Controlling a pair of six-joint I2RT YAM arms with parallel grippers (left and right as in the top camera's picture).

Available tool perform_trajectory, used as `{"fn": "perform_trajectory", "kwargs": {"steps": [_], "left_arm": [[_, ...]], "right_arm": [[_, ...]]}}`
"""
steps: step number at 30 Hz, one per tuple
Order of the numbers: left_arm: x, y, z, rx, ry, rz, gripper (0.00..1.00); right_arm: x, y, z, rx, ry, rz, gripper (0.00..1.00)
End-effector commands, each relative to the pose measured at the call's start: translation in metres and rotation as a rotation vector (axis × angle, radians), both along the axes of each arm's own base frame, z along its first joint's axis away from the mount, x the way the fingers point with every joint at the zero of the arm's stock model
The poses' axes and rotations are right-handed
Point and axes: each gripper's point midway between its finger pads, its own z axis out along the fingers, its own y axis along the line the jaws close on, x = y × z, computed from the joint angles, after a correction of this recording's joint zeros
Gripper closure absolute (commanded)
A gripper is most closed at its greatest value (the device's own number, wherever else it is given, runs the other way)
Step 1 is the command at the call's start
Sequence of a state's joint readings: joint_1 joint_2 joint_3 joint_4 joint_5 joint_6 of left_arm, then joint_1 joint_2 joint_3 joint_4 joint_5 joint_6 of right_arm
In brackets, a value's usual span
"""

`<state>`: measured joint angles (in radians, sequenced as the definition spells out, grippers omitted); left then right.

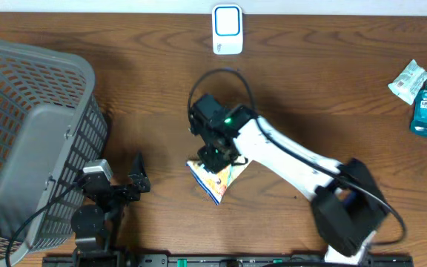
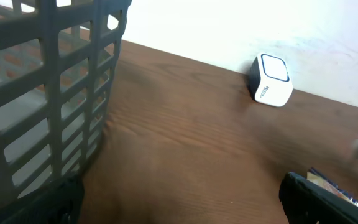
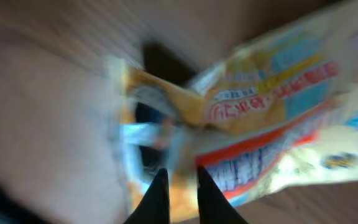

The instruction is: Scan the item barcode

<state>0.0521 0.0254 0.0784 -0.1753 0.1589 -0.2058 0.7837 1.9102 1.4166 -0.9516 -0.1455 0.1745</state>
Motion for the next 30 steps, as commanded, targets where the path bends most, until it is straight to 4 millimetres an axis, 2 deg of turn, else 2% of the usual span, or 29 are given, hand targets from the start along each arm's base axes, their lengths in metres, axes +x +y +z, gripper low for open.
{"fn": "perform_trajectory", "kwargs": {"steps": [1, 4, 6, 8, 12, 14, 15, 16, 18, 21, 25, 27, 30], "left_arm": [[-0.001, -0.002, -0.013, -0.004, 0.04, -0.014, 0.0], [-0.001, -0.002, -0.013, -0.004, 0.04, -0.014, 0.0], [-0.001, -0.002, -0.013, -0.004, 0.04, -0.014, 0.0], [-0.001, -0.002, -0.013, -0.004, 0.04, -0.014, 0.0], [-0.001, -0.002, -0.013, -0.004, 0.04, -0.014, 0.0], [-0.001, -0.002, -0.013, -0.004, 0.04, -0.014, 0.0], [-0.001, -0.002, -0.013, -0.004, 0.04, -0.014, 0.0], [-0.001, -0.002, -0.013, -0.004, 0.04, -0.014, 0.0], [-0.001, -0.002, -0.013, -0.004, 0.04, -0.014, 0.0], [-0.001, -0.002, -0.013, -0.004, 0.04, -0.014, 0.0], [-0.001, -0.002, -0.013, -0.004, 0.04, -0.014, 0.0], [-0.001, -0.002, -0.013, -0.004, 0.04, -0.014, 0.0], [-0.001, -0.002, -0.013, -0.004, 0.04, -0.014, 0.0]], "right_arm": [[0.007, -0.02, -0.037, -0.111, 0.014, -0.059, 0.93], [0.016, -0.034, -0.053, -0.193, -0.012, -0.07, 0.93], [0.023, -0.042, -0.054, -0.234, -0.048, -0.078, 0.96], [0.031, -0.043, -0.046, -0.234, -0.072, -0.087, 0.99], [0.054, -0.029, 0.0, -0.154, -0.134, -0.102, 0.98], [0.062, -0.013, 0.034, -0.06, -0.158, -0.093, 0.84], [0.063, -0.005, 0.044, -0.017, -0.159, -0.078, 0.8], [0.06, 0.014, 0.063, 0.089, -0.151, -0.035, 0.75], [0.058, 0.033, 0.07, 0.168, -0.152, -0.01, 0.74], [0.06, 0.047, 0.053, 0.19, -0.164, -0.012, 0.78], [0.057, 0.055, 0.008, 0.152, -0.101, -0.058, 0.91], [0.047, 0.057, -0.01, 0.133, -0.041, -0.047, 0.96], [0.028, 0.055, -0.018, 0.113, 0.035, -0.012, 0.98]]}}
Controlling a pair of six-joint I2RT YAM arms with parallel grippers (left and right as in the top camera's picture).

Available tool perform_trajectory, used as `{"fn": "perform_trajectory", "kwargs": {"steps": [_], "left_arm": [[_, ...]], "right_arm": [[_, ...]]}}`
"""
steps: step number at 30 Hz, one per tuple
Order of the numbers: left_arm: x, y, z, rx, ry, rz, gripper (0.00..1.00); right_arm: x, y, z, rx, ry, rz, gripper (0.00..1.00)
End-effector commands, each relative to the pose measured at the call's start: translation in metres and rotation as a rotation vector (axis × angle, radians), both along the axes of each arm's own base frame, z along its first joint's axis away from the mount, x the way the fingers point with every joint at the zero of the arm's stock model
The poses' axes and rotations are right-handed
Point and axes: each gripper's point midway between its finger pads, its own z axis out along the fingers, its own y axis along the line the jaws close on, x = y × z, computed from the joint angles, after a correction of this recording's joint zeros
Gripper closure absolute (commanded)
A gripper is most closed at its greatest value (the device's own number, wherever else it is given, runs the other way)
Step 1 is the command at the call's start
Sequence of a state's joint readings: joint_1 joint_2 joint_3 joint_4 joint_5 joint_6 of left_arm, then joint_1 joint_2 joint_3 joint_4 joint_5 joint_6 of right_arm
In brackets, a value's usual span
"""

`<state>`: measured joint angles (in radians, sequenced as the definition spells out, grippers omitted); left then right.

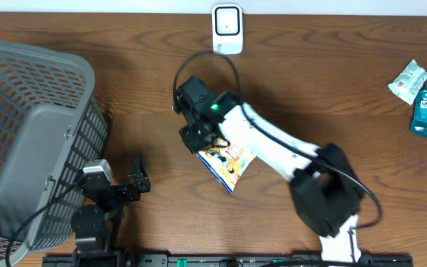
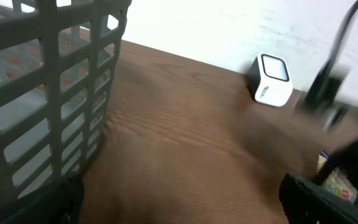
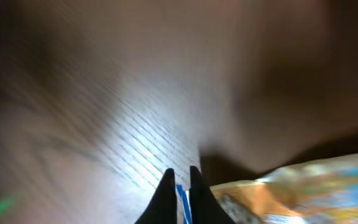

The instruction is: Scan the item barcode

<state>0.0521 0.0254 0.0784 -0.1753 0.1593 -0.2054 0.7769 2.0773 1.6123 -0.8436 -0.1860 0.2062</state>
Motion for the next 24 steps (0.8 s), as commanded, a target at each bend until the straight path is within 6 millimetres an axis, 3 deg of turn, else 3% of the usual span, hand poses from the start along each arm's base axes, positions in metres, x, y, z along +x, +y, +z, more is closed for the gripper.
{"fn": "perform_trajectory", "kwargs": {"steps": [1, 4, 7, 12, 16, 20, 22, 24], "left_arm": [[-0.001, -0.002, -0.013, -0.004, 0.04, -0.013, 0.0], [-0.001, -0.002, -0.013, -0.004, 0.04, -0.013, 0.0], [-0.001, -0.002, -0.013, -0.004, 0.04, -0.014, 0.0], [-0.001, -0.002, -0.013, -0.004, 0.04, -0.013, 0.01], [-0.001, -0.002, -0.013, -0.004, 0.04, -0.014, 0.0], [-0.001, -0.002, -0.013, -0.004, 0.04, -0.014, 0.0], [-0.001, -0.002, -0.013, -0.004, 0.04, -0.014, 0.0], [-0.001, -0.002, -0.013, -0.004, 0.04, -0.014, 0.0]], "right_arm": [[-0.029, -0.005, -0.016, -0.038, 0.111, 0.04, 0.97], [-0.047, -0.023, -0.019, -0.114, 0.174, 0.077, 0.94], [-0.067, -0.045, -0.018, -0.192, 0.25, 0.142, 0.99], [-0.089, -0.07, 0.001, -0.26, 0.311, 0.231, 0.99], [-0.076, -0.07, 0.038, -0.193, 0.213, 0.21, 0.99], [-0.034, -0.078, 0.072, -0.195, -0.029, 0.09, 0.92], [-0.023, -0.083, 0.073, -0.222, -0.078, 0.052, 0.89], [-0.015, -0.089, 0.062, -0.248, -0.088, 0.036, 0.89]]}}
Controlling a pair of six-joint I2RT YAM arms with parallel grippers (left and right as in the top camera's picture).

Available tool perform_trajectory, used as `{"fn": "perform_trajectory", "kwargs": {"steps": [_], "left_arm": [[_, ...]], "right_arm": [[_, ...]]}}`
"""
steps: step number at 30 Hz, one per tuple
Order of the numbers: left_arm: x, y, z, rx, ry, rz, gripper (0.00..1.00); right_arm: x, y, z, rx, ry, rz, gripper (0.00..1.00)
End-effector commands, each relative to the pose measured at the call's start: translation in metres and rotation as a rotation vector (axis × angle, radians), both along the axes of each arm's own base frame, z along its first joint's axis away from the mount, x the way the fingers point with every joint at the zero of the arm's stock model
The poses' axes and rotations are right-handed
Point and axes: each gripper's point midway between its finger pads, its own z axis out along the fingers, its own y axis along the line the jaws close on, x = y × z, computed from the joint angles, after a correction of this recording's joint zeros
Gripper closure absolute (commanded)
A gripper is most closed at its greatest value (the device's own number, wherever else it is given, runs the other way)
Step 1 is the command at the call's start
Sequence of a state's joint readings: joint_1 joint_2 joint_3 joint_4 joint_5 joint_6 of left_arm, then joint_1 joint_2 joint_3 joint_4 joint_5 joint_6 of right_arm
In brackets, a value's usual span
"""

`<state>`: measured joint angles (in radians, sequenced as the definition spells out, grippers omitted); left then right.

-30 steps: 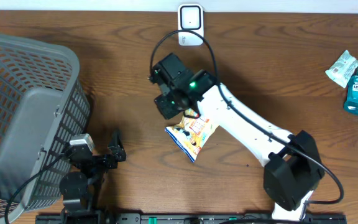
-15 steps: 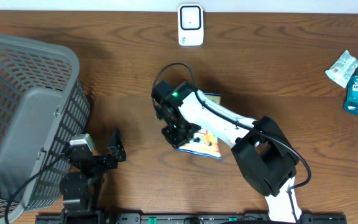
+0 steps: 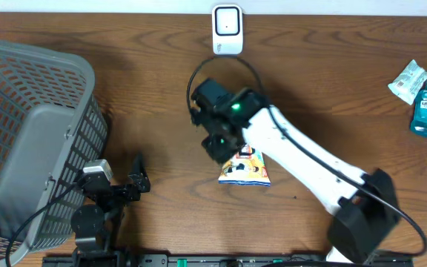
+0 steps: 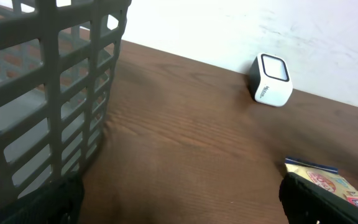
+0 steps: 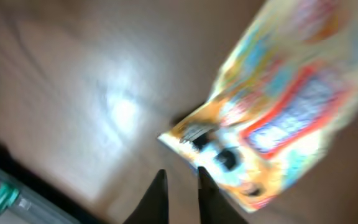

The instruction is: Scan the item barcode

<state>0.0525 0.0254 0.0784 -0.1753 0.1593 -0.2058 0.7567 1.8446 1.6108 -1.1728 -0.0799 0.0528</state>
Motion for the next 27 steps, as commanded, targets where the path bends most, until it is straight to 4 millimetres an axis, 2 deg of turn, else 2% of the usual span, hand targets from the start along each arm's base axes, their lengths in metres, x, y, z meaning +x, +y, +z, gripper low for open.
{"fn": "perform_trajectory", "kwargs": {"steps": [1, 4, 7, 10, 12, 14, 18, 20, 22, 23, 24, 27], "left_arm": [[-0.001, -0.002, -0.013, -0.004, 0.04, -0.014, 0.0], [-0.001, -0.002, -0.013, -0.004, 0.04, -0.014, 0.0], [-0.001, -0.002, -0.013, -0.004, 0.04, -0.014, 0.0], [-0.001, -0.002, -0.013, -0.004, 0.04, -0.014, 0.0], [-0.001, -0.002, -0.013, -0.004, 0.04, -0.014, 0.0], [-0.001, -0.002, -0.013, -0.004, 0.04, -0.014, 0.0], [-0.001, -0.002, -0.013, -0.004, 0.04, -0.014, 0.0], [-0.001, -0.002, -0.013, -0.004, 0.04, -0.014, 0.0], [-0.001, -0.002, -0.013, -0.004, 0.04, -0.014, 0.0], [-0.001, -0.002, -0.013, -0.004, 0.04, -0.014, 0.0], [-0.001, -0.002, -0.013, -0.004, 0.04, -0.014, 0.0], [-0.001, -0.002, -0.013, -0.004, 0.04, -0.014, 0.0]], "right_arm": [[0.021, -0.021, -0.019, -0.097, -0.054, -0.074, 0.89], [0.019, -0.03, -0.054, -0.132, -0.008, -0.116, 0.91], [0.005, -0.043, -0.094, -0.208, 0.072, -0.128, 0.94], [-0.012, -0.057, -0.12, -0.283, 0.16, -0.178, 0.96], [-0.017, -0.053, -0.125, -0.269, 0.194, -0.172, 0.96], [-0.02, -0.039, -0.126, -0.197, 0.222, -0.117, 0.96], [-0.026, 0.005, -0.106, 0.03, 0.295, 0.049, 0.91], [-0.019, 0.008, -0.092, 0.038, 0.286, 0.046, 0.9], [-0.01, 0.008, -0.074, 0.041, 0.277, 0.032, 0.72], [-0.004, 0.007, -0.066, 0.037, 0.263, 0.014, 0.59], [0.004, 0.004, -0.058, 0.02, 0.236, -0.025, 0.37], [0.029, -0.005, -0.048, -0.037, 0.141, -0.212, 0.19]]}}
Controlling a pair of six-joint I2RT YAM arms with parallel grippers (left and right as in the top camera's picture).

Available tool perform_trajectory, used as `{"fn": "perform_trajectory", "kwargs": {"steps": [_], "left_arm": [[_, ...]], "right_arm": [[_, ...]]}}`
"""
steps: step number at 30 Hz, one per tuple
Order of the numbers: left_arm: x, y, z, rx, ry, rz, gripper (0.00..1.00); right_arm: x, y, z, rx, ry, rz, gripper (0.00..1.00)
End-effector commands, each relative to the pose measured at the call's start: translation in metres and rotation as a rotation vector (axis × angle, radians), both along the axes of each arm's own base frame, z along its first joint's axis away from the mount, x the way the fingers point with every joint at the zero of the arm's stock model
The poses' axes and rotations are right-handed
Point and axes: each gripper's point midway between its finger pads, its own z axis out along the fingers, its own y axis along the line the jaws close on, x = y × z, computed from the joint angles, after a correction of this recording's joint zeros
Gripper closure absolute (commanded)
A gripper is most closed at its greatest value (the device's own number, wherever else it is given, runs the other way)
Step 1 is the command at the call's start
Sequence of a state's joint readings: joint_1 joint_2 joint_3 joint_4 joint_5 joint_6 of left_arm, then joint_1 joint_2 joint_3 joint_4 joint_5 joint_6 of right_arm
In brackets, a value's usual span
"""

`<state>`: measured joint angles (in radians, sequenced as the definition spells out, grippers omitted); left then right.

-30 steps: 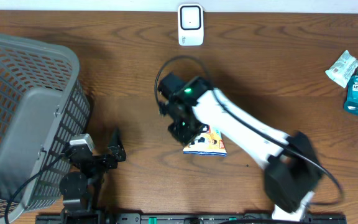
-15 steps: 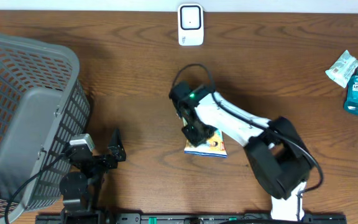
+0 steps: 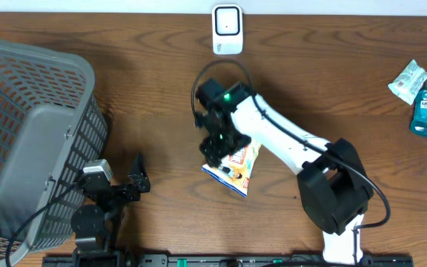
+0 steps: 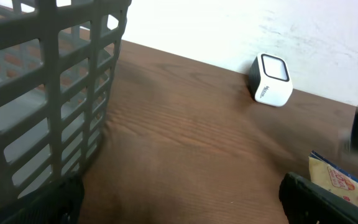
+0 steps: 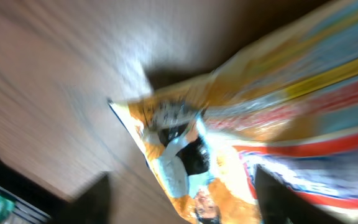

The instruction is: Scan the item barcode

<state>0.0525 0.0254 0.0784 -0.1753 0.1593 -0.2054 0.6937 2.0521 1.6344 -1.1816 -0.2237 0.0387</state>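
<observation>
A yellow, orange and blue snack packet point(image 3: 233, 170) lies on the wooden table at mid-front. It also shows at the right edge of the left wrist view point(image 4: 339, 182). My right gripper point(image 3: 215, 147) hangs over the packet's left end, open. Its fingers stand wide apart with the packet point(image 5: 247, 130) below them, blurred. The white barcode scanner point(image 3: 227, 30) stands at the back edge, far from the packet, and its screen shows in the left wrist view point(image 4: 271, 81). My left gripper point(image 3: 138, 182) rests at the front left, open and holding nothing.
A big grey mesh basket point(image 3: 28, 126) fills the left side, and its wall is close by the left wrist camera point(image 4: 42, 93). A blue bottle and a pale wrapped item point(image 3: 408, 80) lie at the far right edge.
My right gripper's fingers were close together and now stand wide apart. The packet has turned, now lying slanted with its lower end toward the front. The left arm has not moved.
My right gripper was shut at the packet's upper end mid-table. Then it was a little further back and left with the packet trailing beneath. Then the packet lay crosswise, a paler face up. Now the packet lies slanted on the table under the open gripper.
</observation>
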Motion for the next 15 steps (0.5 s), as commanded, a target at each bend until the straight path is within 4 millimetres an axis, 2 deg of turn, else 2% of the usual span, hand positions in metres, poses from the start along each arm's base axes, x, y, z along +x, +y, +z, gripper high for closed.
{"fn": "perform_trajectory", "kwargs": {"steps": [1, 3, 6, 8, 11, 15], "left_arm": [[-0.001, -0.002, -0.013, -0.004, 0.04, -0.014, 0.0], [-0.001, -0.002, -0.013, -0.004, 0.04, -0.014, 0.0], [-0.001, -0.002, -0.013, -0.004, 0.04, -0.014, 0.0], [-0.001, -0.002, -0.013, -0.004, 0.04, -0.014, 0.0], [-0.001, -0.002, -0.013, -0.004, 0.04, -0.014, 0.0], [-0.001, -0.002, -0.013, -0.004, 0.04, -0.014, 0.0]], "right_arm": [[0.035, -0.009, 0.017, -0.066, -0.127, -0.245, 0.16], [0.043, -0.016, 0.012, -0.125, -0.16, -0.407, 0.16], [0.046, -0.026, 0.002, -0.192, -0.185, -0.634, 0.27], [0.048, -0.031, -0.006, -0.21, -0.204, -0.734, 0.28], [0.049, -0.033, -0.022, -0.207, -0.211, -0.811, 0.27], [0.038, -0.043, -0.048, -0.233, -0.197, -0.873, 0.24]]}}
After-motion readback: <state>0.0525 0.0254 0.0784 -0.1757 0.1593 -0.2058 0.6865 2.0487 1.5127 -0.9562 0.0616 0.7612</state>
